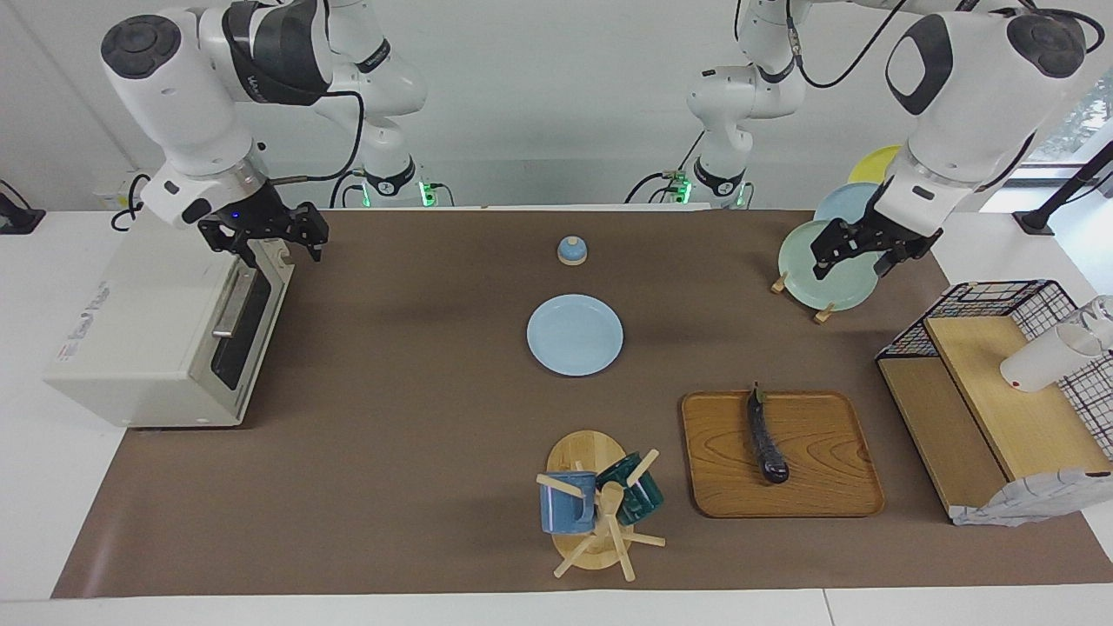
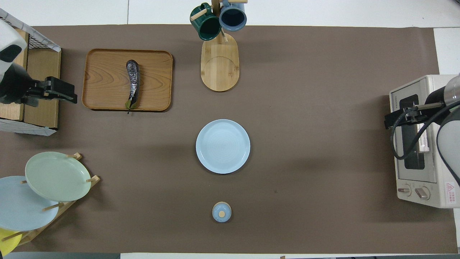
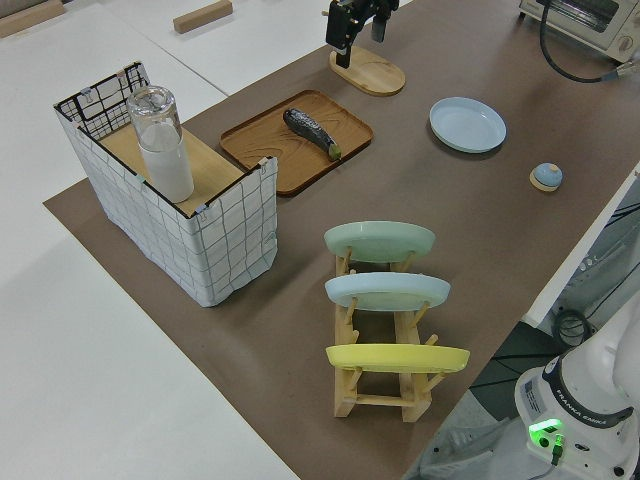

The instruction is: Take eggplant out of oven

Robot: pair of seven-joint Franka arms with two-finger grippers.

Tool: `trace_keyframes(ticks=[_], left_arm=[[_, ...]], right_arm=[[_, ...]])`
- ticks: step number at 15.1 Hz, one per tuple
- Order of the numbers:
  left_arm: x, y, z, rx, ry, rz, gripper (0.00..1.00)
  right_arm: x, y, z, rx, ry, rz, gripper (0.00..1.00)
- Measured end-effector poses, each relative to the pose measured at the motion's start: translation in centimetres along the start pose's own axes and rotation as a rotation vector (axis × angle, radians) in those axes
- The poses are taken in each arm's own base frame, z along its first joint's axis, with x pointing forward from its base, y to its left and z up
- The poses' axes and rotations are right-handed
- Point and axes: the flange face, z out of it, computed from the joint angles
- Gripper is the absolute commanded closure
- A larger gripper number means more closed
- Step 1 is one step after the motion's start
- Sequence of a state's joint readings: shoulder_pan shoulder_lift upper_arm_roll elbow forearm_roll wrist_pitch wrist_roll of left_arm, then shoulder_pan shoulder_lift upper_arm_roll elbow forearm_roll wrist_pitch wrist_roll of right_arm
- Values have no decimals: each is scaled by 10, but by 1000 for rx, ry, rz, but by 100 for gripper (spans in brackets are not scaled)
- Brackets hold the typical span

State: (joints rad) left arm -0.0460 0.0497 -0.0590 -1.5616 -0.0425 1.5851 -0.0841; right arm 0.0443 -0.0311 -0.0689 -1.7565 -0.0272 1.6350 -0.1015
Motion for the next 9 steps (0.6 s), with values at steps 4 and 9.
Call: trace_keyframes(ticks=[4, 9], left_arm=[[-30, -1, 11, 9, -41, -2, 0], [-37, 3, 14, 12, -56, 5, 0]], right_arm=[[0, 6, 1, 1, -1, 10, 0], [1, 7, -8, -1, 18, 13, 0]])
